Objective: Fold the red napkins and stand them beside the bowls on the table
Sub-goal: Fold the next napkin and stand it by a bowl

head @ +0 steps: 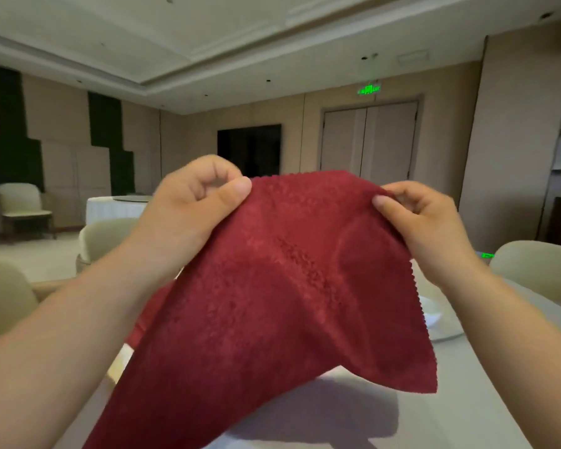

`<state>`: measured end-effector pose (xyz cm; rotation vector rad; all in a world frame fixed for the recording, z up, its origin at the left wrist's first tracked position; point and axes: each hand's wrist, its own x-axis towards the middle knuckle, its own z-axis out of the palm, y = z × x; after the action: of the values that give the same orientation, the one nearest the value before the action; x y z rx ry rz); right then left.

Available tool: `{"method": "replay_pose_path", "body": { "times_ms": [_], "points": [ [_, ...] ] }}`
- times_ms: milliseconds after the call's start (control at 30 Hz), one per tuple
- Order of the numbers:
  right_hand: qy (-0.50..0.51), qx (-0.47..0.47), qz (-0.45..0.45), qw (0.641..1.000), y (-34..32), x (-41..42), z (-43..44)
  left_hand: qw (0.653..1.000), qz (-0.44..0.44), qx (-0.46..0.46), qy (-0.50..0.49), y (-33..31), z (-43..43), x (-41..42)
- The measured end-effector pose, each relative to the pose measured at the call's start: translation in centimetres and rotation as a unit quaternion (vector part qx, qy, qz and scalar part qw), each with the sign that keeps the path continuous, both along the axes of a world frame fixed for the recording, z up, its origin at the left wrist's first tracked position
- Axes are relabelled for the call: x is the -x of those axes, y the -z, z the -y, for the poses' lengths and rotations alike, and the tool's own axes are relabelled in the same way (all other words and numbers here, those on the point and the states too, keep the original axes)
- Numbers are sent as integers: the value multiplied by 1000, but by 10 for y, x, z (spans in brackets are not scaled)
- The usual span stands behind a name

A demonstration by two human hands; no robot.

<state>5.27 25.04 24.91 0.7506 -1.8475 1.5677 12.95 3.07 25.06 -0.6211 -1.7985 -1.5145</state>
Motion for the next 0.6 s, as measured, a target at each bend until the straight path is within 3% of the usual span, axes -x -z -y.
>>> {"method": "replay_pose_path", "body": {
  "times_ms": [133,267,433,600],
  "points": [
    [-11,34,-44,998,-32,-12,8,999,-5,-41,1,-22,11,-9],
    [66,-44,-83,993,-36,5,17,998,30,-46,-38,-15,25,15],
    [85,-117,-27,989,-8,54,33,967,62,92,-231,26,46,78],
    [146,-215,21,965,50,110,54,915,150,187,-324,94,59,139]
  ]
}}
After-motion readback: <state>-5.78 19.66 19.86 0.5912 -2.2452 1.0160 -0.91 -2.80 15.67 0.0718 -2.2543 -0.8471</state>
